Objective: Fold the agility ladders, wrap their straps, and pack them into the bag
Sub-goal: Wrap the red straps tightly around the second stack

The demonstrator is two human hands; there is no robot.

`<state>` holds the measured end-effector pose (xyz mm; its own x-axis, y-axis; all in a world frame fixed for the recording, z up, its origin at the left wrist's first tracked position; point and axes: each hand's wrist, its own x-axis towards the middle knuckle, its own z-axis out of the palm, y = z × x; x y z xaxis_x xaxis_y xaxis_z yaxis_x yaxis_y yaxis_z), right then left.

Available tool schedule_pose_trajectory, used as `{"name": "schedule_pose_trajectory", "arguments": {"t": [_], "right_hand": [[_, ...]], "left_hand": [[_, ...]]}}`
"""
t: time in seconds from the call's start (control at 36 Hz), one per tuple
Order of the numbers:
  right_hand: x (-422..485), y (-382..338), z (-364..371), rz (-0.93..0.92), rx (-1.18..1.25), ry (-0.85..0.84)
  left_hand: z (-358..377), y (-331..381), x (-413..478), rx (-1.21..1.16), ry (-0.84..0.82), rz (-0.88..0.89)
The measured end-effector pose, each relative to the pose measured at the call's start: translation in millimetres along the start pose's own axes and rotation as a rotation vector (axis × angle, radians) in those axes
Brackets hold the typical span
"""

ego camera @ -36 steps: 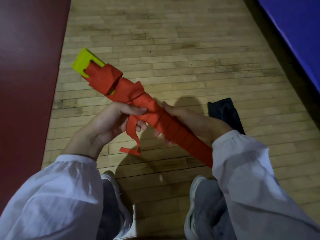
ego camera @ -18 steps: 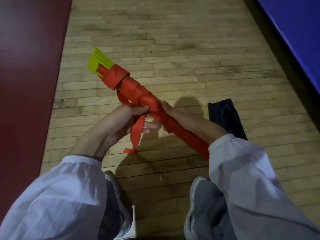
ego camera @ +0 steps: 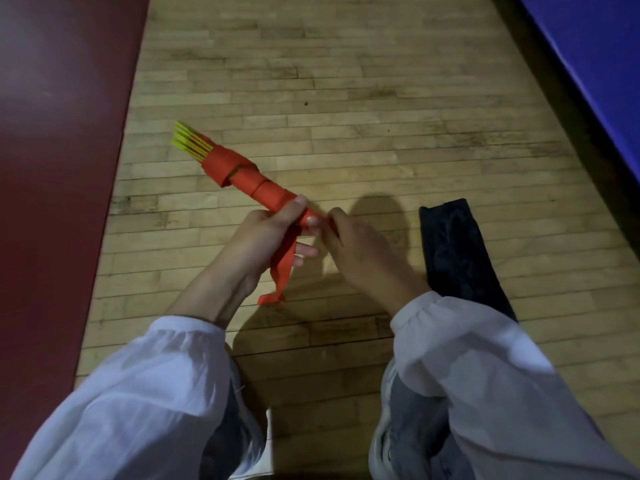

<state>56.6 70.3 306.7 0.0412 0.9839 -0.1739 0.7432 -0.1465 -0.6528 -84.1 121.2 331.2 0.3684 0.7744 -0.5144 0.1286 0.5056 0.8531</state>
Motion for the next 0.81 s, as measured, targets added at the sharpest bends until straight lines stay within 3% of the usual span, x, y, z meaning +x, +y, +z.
{"name": "schedule_pose_trajectory", "arguments": {"t": [0.17,0.28,0.47,0.64,0.81], "right_hand": [[6,-3,-8,0.013,0.049,-0.023],[9,-3,-21,0.119,0.269,-0.14],[5,7,-43,0.321,0.491,-0.433],[6,9,-39,0.306,0.495,-0.368],[7,10,-36,0.267,0.399,-0.255]], "left_hand": [[-1,2,-1,-0.089,0.084,-0.015],[-4,4,0,-0.157,0.082,-0.029],[-18,14,0,-0.347,-0.121,-0.106],[-24,16,1,-0.327,-0.165,-0.143],[-21,9,5,-0.149,-0.093,-0.107]]}}
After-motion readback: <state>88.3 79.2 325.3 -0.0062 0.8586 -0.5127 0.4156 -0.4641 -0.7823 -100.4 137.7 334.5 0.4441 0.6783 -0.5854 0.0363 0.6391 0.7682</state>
